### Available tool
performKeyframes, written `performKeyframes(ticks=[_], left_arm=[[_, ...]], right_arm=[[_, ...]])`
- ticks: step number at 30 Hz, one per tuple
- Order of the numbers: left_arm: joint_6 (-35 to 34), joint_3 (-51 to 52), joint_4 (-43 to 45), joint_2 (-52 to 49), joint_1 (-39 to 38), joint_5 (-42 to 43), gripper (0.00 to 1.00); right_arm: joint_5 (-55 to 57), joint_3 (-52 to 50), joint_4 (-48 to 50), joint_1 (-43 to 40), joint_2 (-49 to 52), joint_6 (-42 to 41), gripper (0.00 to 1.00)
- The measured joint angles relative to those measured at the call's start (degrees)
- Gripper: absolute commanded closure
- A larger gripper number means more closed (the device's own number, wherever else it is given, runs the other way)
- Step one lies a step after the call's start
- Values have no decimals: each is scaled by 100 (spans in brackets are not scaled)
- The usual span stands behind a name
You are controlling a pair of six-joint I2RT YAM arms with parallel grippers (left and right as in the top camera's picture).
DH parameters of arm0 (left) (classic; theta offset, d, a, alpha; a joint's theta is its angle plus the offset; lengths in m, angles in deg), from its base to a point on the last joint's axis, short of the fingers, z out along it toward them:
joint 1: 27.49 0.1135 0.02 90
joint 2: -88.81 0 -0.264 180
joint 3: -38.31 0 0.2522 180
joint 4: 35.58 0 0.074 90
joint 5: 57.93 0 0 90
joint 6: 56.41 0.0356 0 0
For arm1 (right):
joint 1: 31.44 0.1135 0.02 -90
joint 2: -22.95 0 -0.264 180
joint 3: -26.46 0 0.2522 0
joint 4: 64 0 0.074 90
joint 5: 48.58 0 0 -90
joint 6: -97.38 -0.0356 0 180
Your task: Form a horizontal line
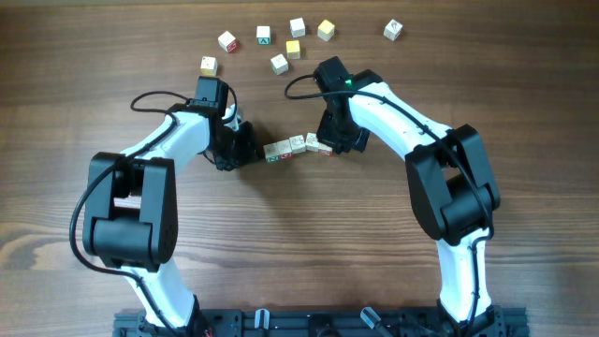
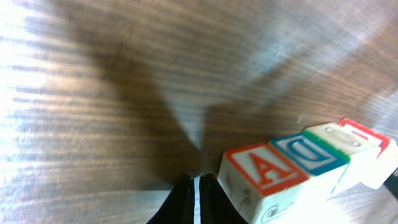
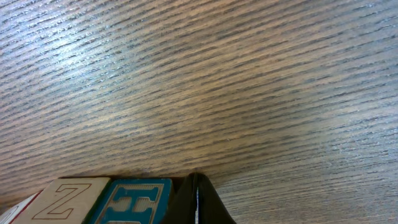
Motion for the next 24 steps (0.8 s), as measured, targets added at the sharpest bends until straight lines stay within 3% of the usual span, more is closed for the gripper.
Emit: performKeyframes(ticks=[24], left_arm=[[-2,11,407,0,0,-2,93]], right_arm=[[-68,0,181,0,0,450,96]])
